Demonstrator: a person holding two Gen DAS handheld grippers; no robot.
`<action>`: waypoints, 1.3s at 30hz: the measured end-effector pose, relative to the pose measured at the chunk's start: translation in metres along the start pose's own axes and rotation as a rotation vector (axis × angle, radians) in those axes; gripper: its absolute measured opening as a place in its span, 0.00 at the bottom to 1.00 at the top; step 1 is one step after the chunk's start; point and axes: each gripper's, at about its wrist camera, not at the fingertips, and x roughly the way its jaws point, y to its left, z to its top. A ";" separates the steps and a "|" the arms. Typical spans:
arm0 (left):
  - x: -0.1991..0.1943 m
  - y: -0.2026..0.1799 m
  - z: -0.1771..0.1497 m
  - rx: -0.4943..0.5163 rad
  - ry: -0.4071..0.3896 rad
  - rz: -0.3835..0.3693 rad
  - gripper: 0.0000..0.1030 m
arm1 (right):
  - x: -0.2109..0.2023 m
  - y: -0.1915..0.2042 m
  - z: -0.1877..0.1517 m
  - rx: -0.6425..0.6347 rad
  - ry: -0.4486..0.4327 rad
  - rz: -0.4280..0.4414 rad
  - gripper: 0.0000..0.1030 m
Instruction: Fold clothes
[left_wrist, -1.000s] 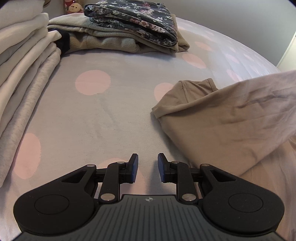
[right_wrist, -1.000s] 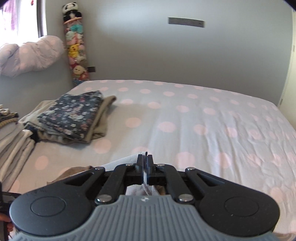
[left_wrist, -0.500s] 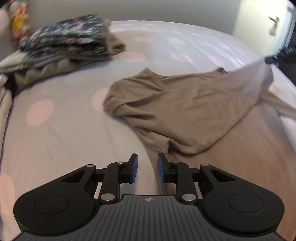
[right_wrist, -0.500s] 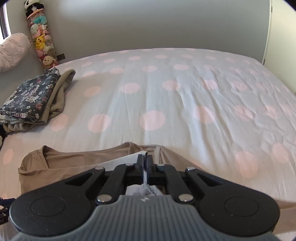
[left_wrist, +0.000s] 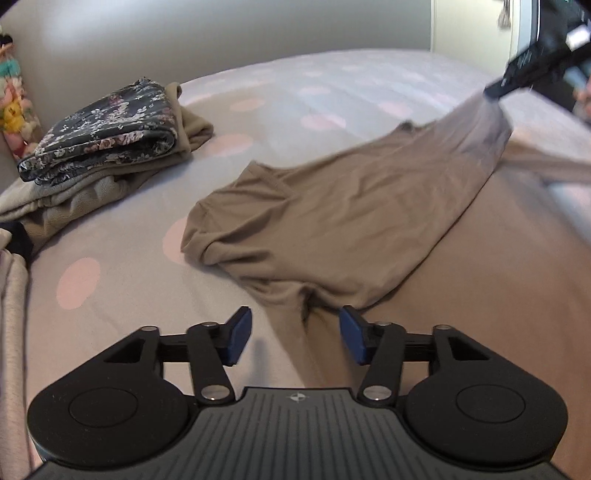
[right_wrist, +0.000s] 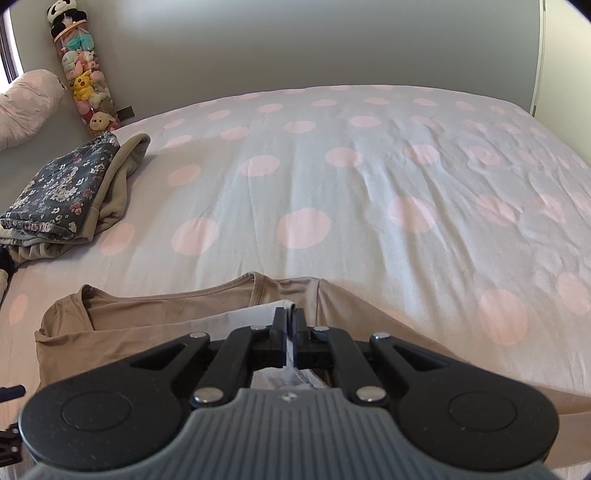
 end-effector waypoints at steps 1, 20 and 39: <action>0.003 0.000 -0.001 0.002 -0.003 0.015 0.26 | -0.001 -0.001 0.001 0.001 -0.002 -0.001 0.03; 0.004 0.038 -0.015 -0.158 0.080 0.017 0.03 | 0.039 -0.017 -0.018 0.039 0.159 -0.083 0.03; -0.018 0.076 -0.011 -0.320 0.113 -0.074 0.34 | 0.009 0.166 -0.013 -0.593 0.065 0.180 0.19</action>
